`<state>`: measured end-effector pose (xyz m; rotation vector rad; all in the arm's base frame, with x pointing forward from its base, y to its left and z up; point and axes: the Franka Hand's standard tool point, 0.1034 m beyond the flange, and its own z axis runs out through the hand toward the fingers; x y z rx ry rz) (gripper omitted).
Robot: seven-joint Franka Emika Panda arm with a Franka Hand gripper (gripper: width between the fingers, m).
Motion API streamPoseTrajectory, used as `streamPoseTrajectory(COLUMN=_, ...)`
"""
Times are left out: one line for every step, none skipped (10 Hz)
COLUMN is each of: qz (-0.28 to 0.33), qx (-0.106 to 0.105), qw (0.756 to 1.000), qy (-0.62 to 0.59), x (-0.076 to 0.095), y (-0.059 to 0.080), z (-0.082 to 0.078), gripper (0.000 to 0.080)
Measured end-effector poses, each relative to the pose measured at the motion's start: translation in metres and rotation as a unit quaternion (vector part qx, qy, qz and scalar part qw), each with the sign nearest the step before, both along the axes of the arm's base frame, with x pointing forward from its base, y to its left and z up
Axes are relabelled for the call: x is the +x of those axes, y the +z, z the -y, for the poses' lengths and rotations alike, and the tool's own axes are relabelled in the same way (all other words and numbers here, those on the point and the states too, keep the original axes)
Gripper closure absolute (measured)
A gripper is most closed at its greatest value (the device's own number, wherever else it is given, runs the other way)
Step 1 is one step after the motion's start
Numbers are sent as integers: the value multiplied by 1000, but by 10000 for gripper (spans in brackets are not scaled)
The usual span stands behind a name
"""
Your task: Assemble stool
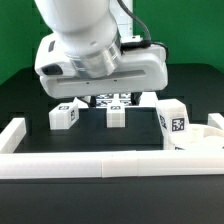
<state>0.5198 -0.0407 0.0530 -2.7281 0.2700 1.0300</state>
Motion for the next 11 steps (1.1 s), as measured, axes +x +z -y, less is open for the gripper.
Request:
streamPoseTrajectory(qz=-30, qx=5, qw=1000, qy=4, x=-1, y=-3, z=3, gripper=151)
streamPoseTrajectory(qz=-51, qx=5, qw=999, qy=2, x=-4, y=-6, z=5, gripper=151)
streamPoseTrajectory(qz=-70, qx=0, qw=998, qy=-10, x=-9, y=-8, z=8, gripper=151)
streamPoseTrajectory(qz=-79, qx=-7, qw=997, qy=-19, x=-12, y=-11, z=10, gripper=151)
streamPoseTrajectory(qz=-85, qx=-11, qw=996, qy=-26, x=-15, y=-14, z=12, gripper=151)
streamPoseTrajectory(qz=-86, qx=-12, qw=996, qy=-25, x=-19, y=-19, z=9, gripper=151)
streamPoseTrajectory(qz=-77, qx=-14, qw=997, qy=-21, x=-22, y=-24, z=1, gripper=151)
streamPoseTrajectory(qz=-78, qx=-11, qw=997, qy=-18, x=-26, y=-26, z=-2, gripper=151)
streamPoseTrajectory(qz=-79, qx=-9, qw=997, qy=-16, x=-27, y=-28, z=-7, gripper=151)
streamPoseTrajectory(qz=-79, qx=-8, qw=997, qy=-15, x=-28, y=-29, z=-10, gripper=151)
streamPoseTrajectory(qz=-82, qx=-7, qw=997, qy=-15, x=-30, y=-32, z=-10, gripper=151)
